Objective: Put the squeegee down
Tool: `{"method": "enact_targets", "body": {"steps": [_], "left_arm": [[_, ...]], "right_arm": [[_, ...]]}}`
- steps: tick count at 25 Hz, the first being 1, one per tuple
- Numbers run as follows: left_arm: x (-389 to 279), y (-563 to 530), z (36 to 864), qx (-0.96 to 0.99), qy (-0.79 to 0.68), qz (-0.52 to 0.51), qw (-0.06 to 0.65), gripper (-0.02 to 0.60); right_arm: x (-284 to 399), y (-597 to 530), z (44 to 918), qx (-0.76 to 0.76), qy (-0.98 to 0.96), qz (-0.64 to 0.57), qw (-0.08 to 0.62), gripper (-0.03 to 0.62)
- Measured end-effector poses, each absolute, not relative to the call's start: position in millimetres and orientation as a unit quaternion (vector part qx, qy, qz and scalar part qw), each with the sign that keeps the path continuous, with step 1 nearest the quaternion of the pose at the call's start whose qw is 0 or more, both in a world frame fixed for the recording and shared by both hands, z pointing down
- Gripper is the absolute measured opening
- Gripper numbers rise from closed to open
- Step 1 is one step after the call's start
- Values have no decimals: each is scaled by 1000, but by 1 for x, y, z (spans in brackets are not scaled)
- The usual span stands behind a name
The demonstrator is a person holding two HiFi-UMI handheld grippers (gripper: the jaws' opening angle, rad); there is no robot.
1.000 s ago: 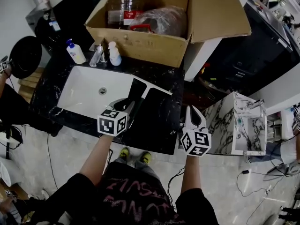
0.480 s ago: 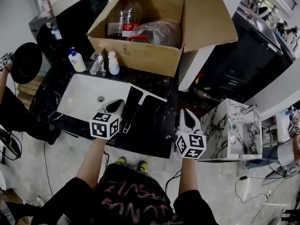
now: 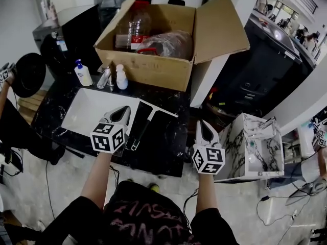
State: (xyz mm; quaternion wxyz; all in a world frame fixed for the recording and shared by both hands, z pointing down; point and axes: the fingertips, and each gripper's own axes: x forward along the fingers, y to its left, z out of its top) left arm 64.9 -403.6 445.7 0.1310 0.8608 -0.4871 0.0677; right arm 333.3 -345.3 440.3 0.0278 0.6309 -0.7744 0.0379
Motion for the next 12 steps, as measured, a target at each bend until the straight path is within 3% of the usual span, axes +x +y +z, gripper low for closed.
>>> {"method": "enact_targets", "body": {"steps": [12], "left_arm": [[54,-412,408,863,-497,46,76,2]], "right_arm": [[337,-355,420,632,-775,13,19,7]]}}
